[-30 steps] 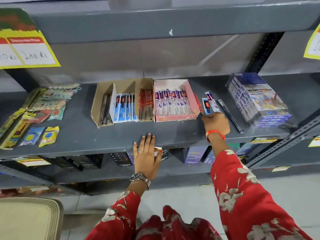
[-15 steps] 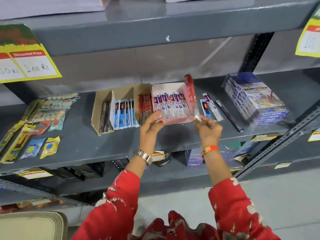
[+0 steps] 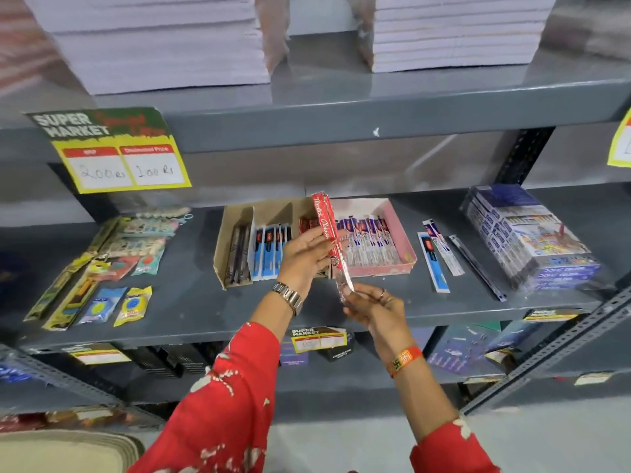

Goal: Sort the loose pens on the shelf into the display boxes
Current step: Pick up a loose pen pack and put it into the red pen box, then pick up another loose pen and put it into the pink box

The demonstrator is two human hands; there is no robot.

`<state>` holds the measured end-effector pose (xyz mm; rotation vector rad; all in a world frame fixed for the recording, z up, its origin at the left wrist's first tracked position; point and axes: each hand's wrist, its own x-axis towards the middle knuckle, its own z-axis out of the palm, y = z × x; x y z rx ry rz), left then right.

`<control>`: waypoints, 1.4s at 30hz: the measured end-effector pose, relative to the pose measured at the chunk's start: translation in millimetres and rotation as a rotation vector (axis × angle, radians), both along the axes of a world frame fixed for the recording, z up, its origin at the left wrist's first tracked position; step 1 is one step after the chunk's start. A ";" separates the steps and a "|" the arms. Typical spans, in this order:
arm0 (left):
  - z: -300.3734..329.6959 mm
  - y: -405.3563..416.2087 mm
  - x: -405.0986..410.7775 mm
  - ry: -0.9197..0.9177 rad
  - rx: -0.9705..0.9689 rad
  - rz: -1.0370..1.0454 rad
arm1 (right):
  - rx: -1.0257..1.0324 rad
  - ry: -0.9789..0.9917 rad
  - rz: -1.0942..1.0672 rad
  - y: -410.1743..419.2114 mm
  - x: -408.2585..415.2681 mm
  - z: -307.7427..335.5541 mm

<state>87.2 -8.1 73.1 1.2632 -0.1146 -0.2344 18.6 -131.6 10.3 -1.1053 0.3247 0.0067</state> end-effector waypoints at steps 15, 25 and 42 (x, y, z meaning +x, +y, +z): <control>-50.2 54.0 -17.5 -0.201 0.315 0.377 | 0.038 0.160 0.000 42.5 33.4 0.1; -129.5 105.8 -30.9 -0.473 1.197 0.083 | 0.215 0.315 -0.194 67.2 88.3 -20.2; -143.7 105.8 -35.8 -0.578 1.321 0.153 | -0.235 0.387 -0.351 78.8 94.0 -35.1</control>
